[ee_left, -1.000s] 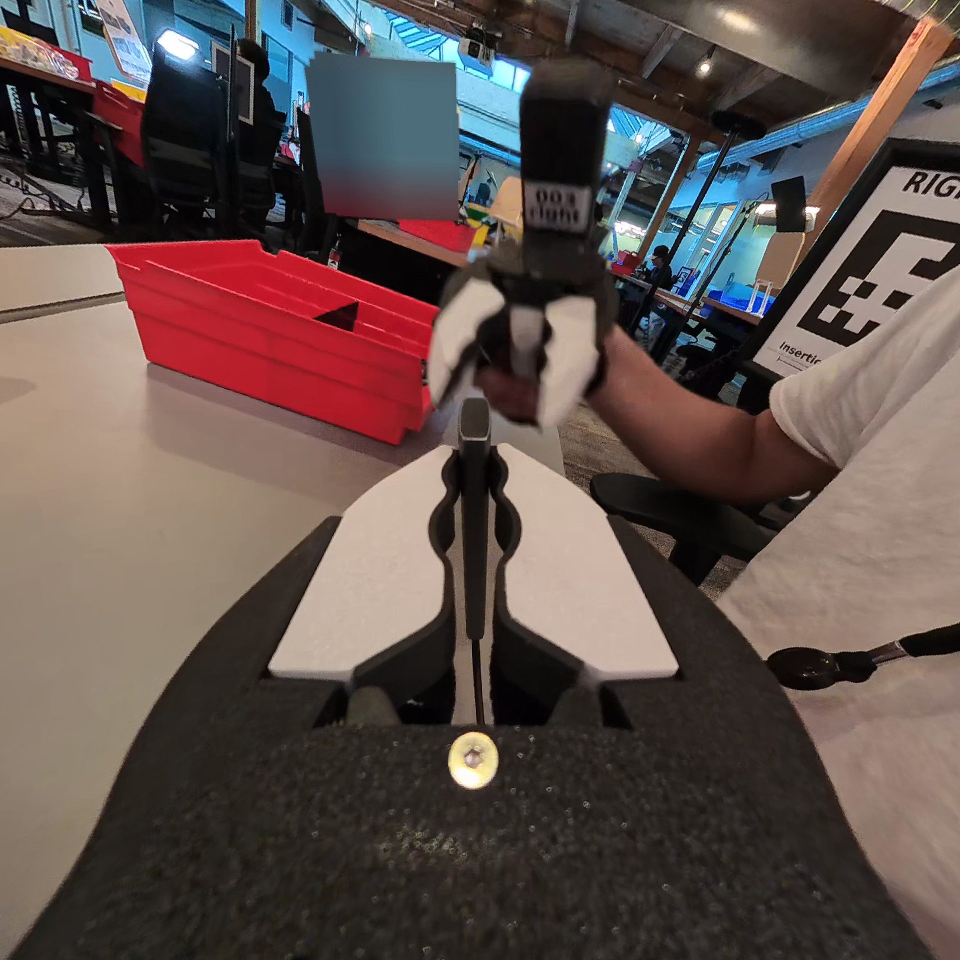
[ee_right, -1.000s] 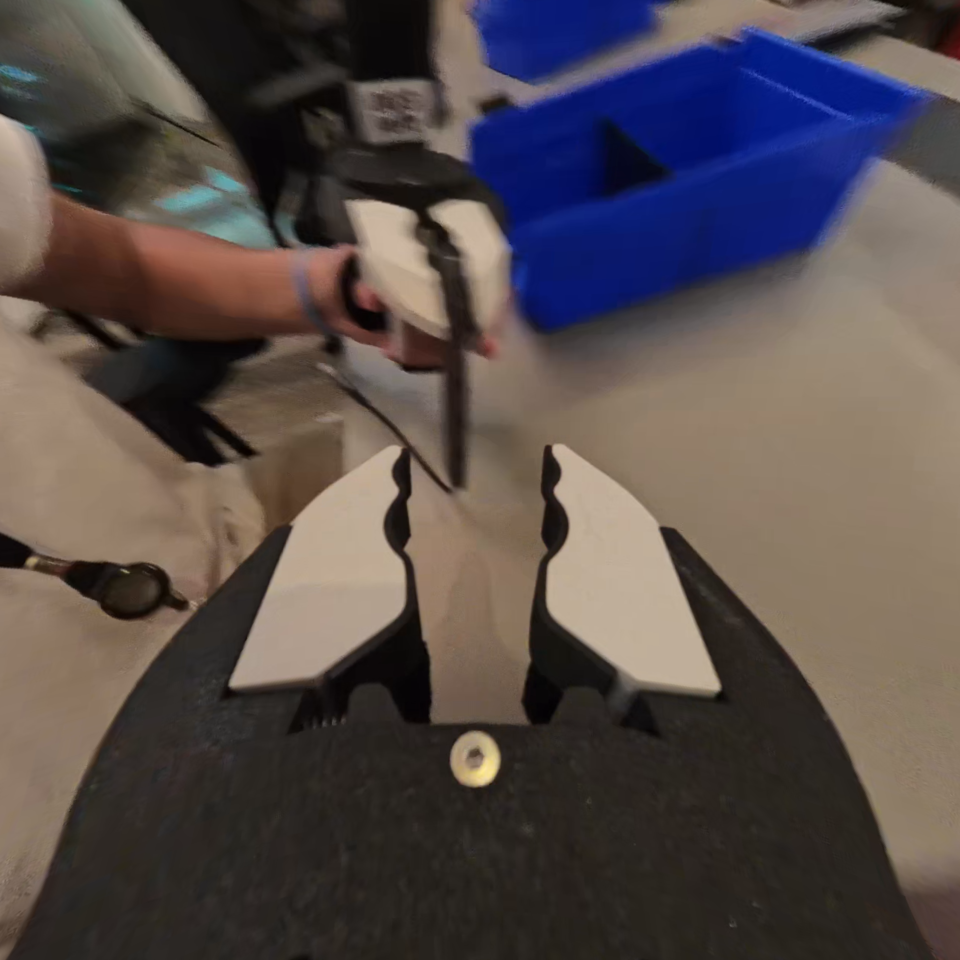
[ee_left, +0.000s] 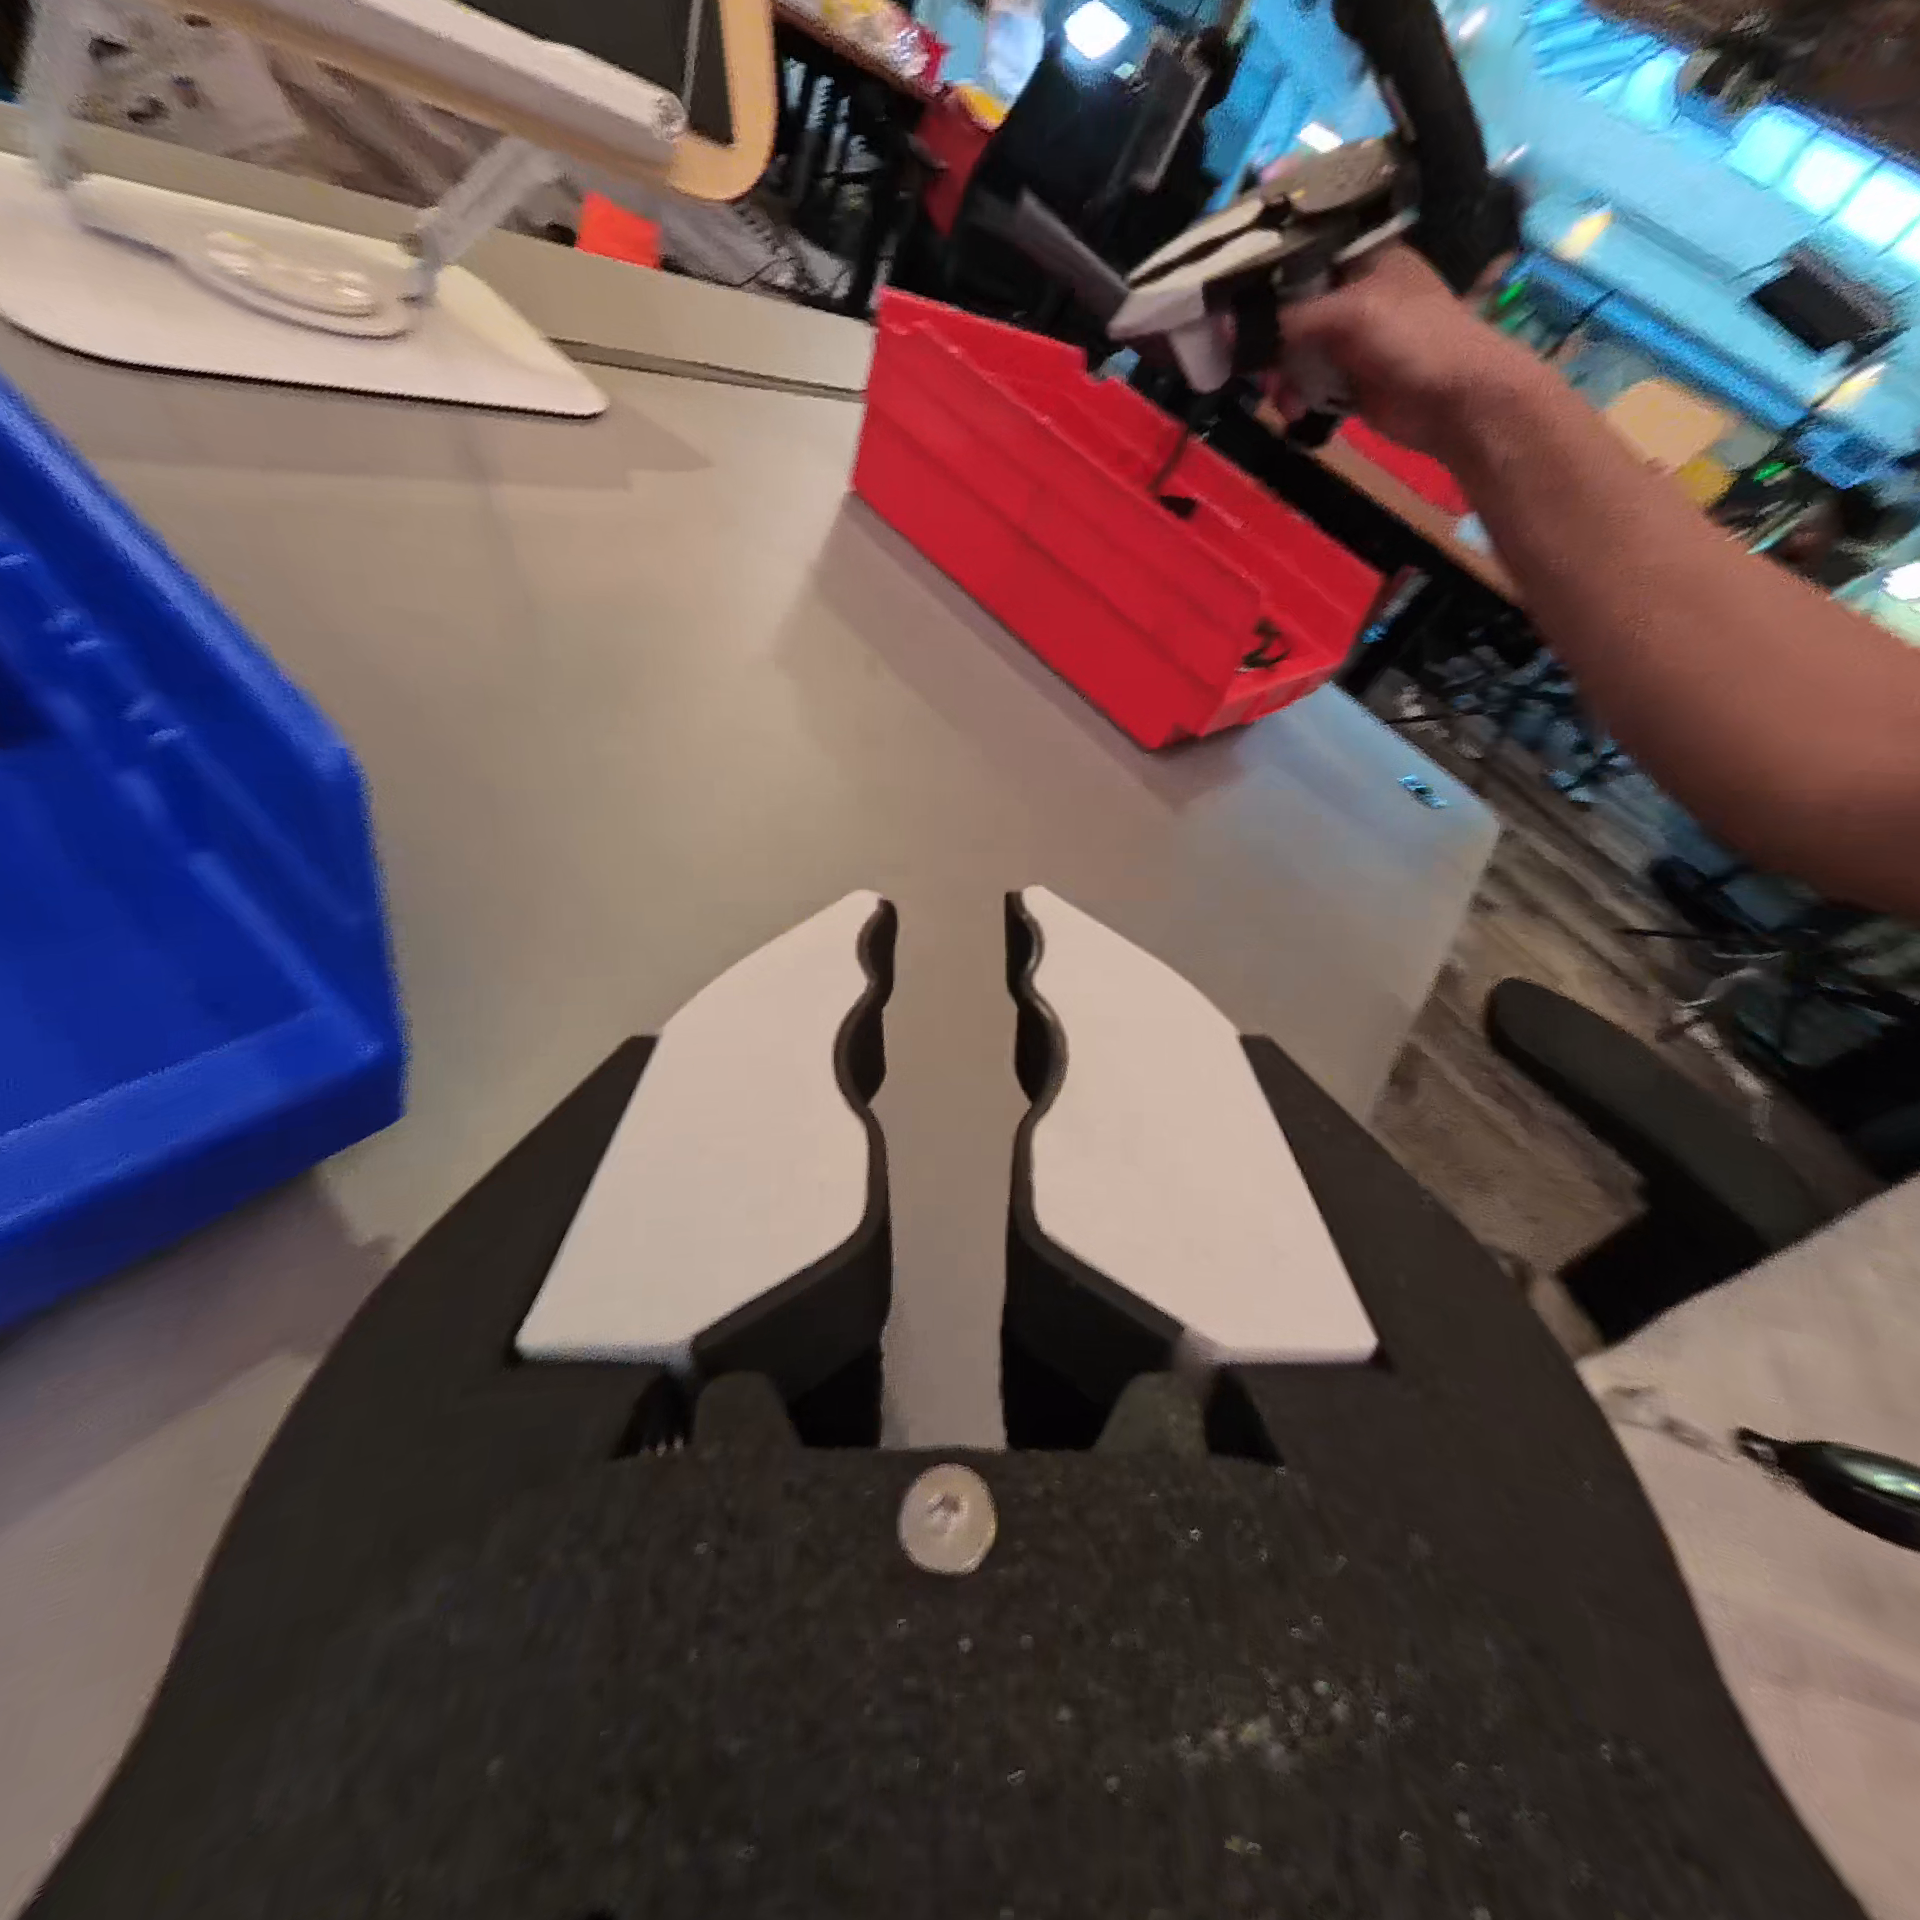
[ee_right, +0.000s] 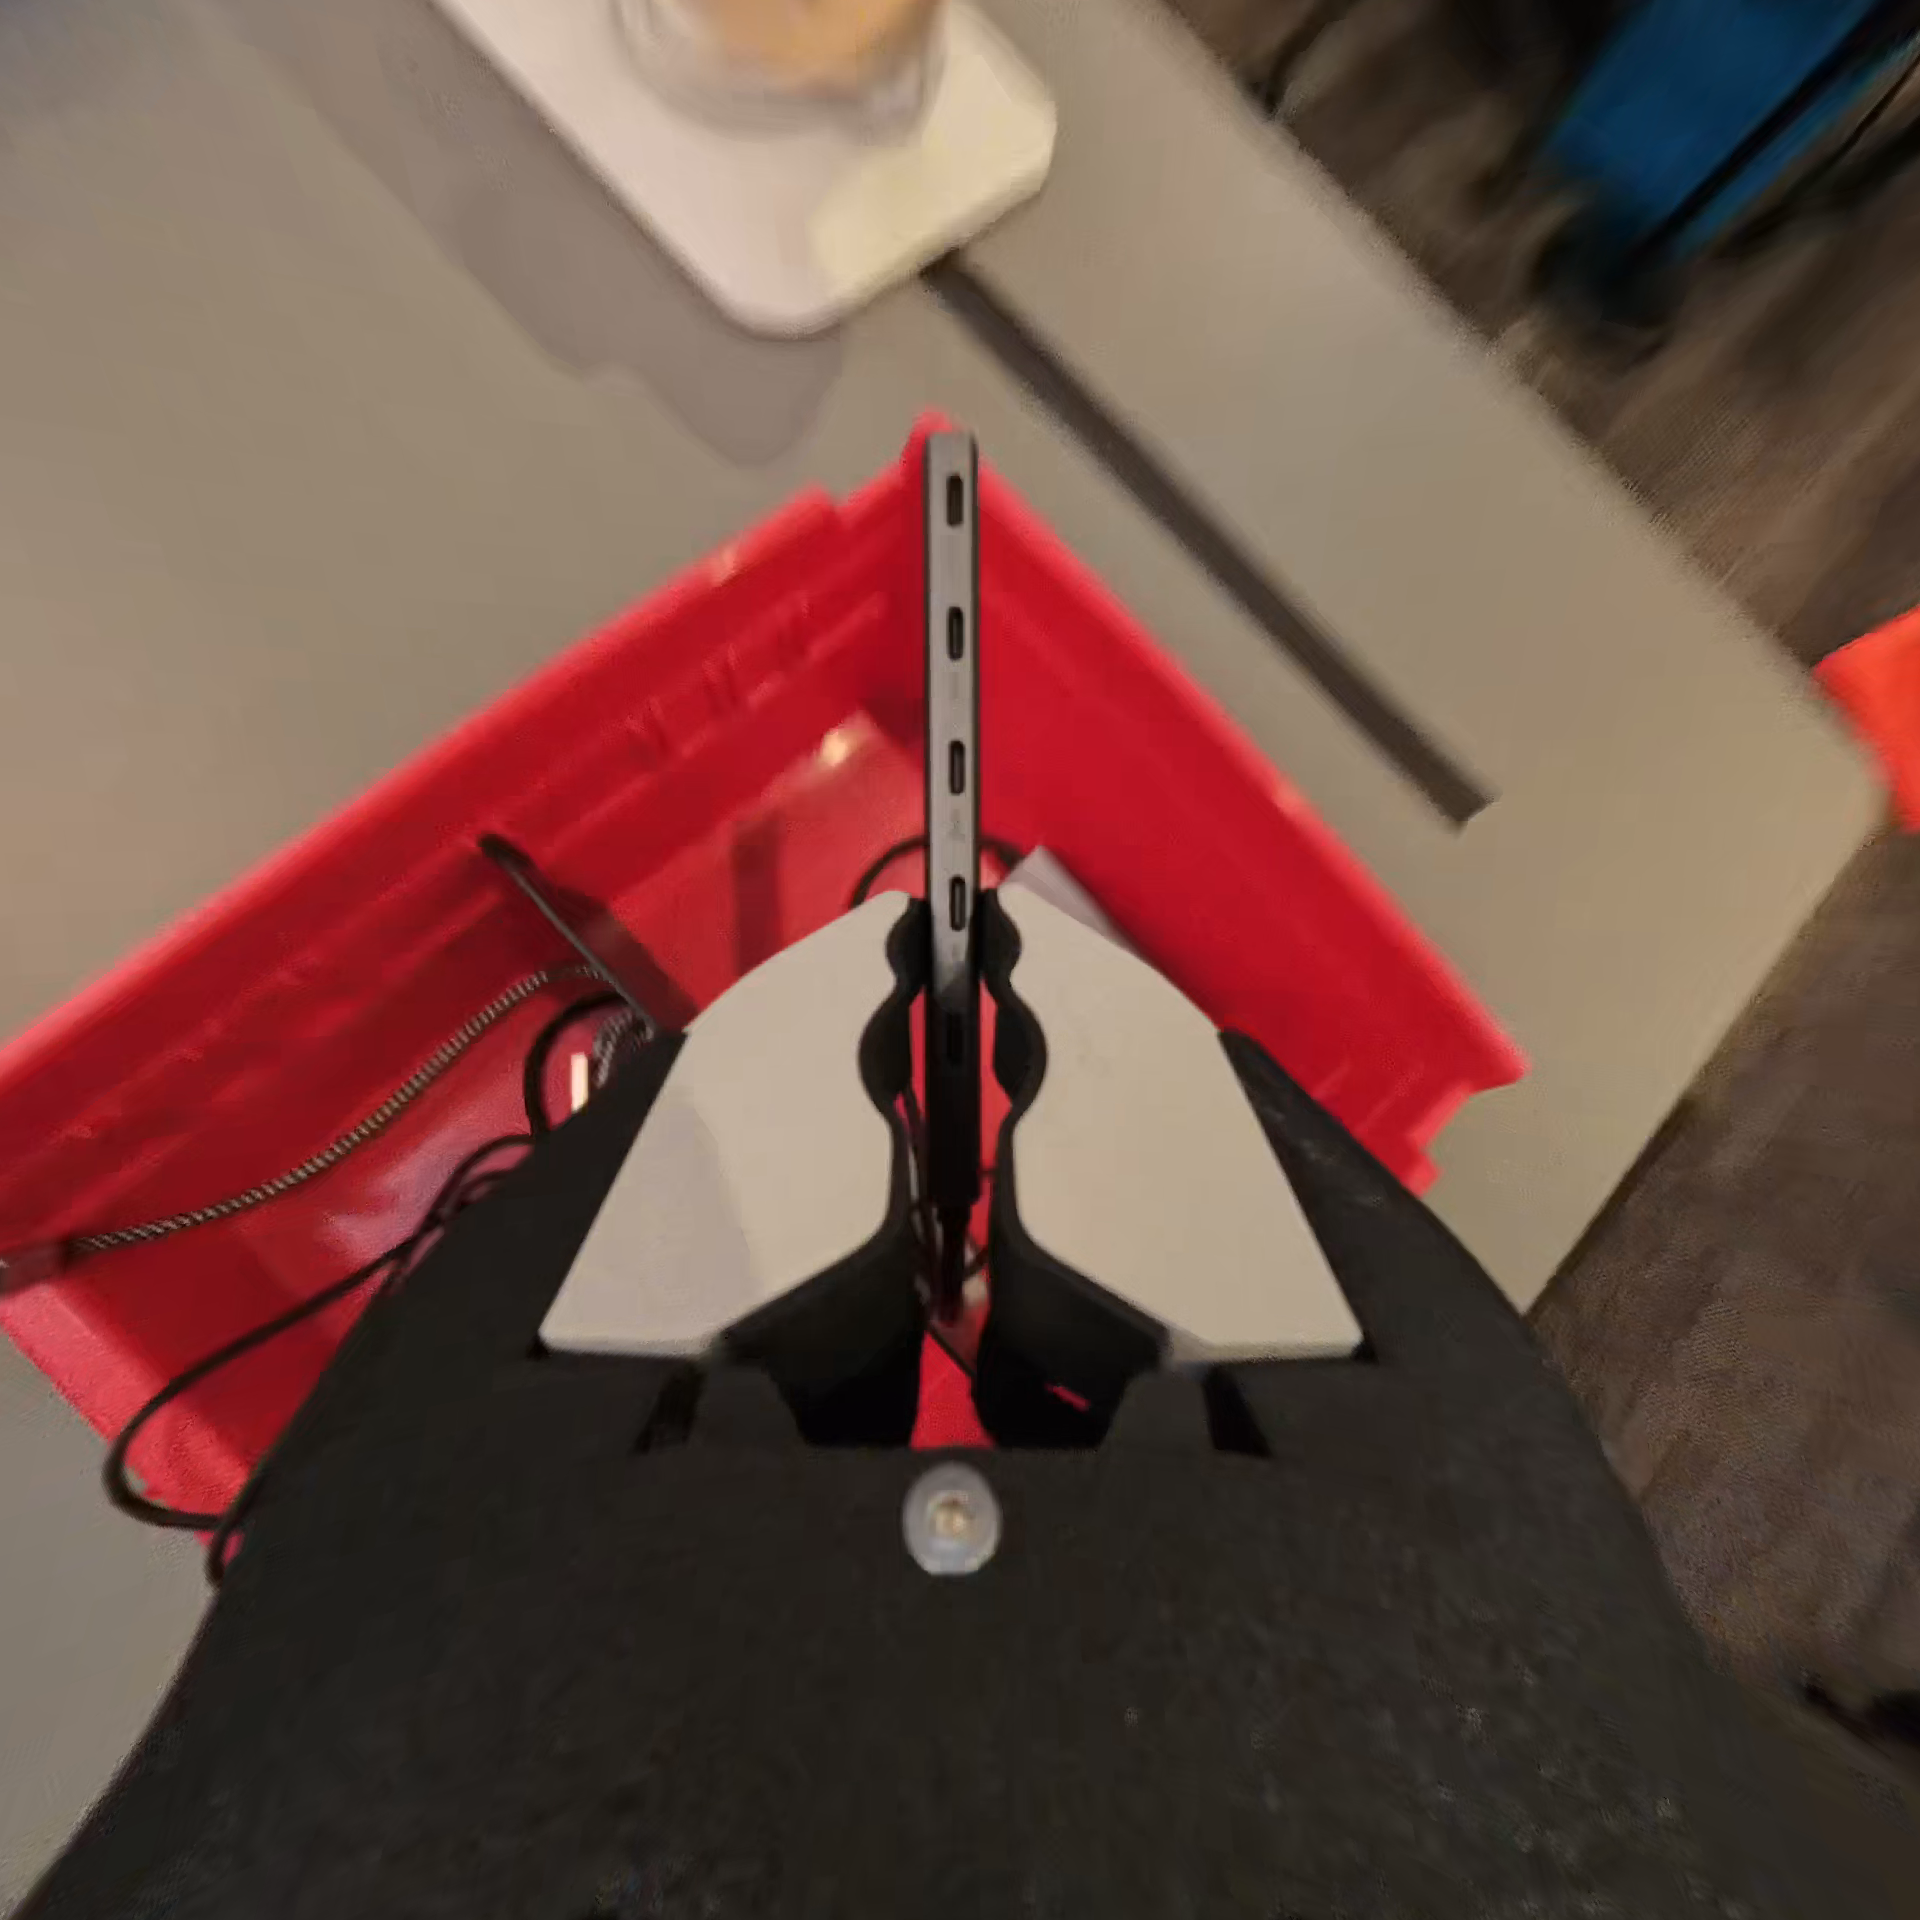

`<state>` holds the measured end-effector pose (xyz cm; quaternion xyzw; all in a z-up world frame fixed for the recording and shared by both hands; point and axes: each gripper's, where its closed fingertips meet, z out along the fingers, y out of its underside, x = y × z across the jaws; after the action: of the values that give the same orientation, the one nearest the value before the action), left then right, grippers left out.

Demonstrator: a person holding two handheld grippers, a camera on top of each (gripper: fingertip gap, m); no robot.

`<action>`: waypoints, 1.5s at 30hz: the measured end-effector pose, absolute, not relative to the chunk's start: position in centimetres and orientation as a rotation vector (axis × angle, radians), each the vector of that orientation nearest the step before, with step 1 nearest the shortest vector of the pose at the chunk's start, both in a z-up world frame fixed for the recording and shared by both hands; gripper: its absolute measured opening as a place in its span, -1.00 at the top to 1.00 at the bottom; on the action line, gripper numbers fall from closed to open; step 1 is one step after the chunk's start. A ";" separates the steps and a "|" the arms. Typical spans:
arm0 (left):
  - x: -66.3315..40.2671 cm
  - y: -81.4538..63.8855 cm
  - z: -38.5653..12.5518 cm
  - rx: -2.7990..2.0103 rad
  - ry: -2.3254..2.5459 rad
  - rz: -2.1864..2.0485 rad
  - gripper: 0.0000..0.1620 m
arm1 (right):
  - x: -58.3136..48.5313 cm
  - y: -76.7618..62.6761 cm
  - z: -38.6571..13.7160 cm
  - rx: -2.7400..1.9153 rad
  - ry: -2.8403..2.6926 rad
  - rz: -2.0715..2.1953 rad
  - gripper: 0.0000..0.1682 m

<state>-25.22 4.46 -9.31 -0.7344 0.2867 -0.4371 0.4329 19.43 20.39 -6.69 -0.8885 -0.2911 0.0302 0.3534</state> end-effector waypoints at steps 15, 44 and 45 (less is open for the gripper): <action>-28.2 1.8 -10.3 -1.859 0.696 -0.952 0.38 | 23.1 22.6 -16.0 -2.727 -0.885 -0.419 0.56; -44.3 5.9 -13.9 -2.088 0.321 -0.089 0.56 | 12.6 -0.9 -13.1 -1.954 0.105 0.005 0.59; -44.3 5.8 -13.9 -2.089 0.316 -0.097 0.56 | 12.9 -1.0 -13.1 -1.952 0.114 0.002 0.59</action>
<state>-44.33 5.85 -13.87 -0.8605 0.1303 -0.0399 0.4908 12.91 -0.95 -13.08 -0.8279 0.0484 0.0010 0.5588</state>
